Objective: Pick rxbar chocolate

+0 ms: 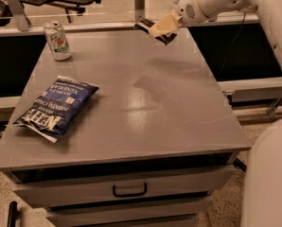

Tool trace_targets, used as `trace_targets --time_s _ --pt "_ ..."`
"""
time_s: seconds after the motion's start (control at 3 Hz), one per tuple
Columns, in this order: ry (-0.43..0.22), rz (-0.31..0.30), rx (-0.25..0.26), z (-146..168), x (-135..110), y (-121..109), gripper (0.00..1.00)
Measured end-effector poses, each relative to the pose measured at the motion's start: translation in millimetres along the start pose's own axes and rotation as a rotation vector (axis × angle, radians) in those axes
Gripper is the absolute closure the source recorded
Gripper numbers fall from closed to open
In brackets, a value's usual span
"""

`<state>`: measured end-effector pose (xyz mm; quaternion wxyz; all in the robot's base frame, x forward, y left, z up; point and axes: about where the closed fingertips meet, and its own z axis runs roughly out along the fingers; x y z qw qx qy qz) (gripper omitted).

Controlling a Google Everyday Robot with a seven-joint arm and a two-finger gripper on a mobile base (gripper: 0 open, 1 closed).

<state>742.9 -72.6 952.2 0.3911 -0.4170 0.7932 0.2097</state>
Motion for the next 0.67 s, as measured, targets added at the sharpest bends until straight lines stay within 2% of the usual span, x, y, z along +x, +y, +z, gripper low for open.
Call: trace_targets --time_s 0.33,0.67 --pt "0.059 0.031 -0.012 -43.7 21.5 41.7 1.0" --pt "0.058 0.031 -0.012 -43.0 21.2 41.3 1.0"
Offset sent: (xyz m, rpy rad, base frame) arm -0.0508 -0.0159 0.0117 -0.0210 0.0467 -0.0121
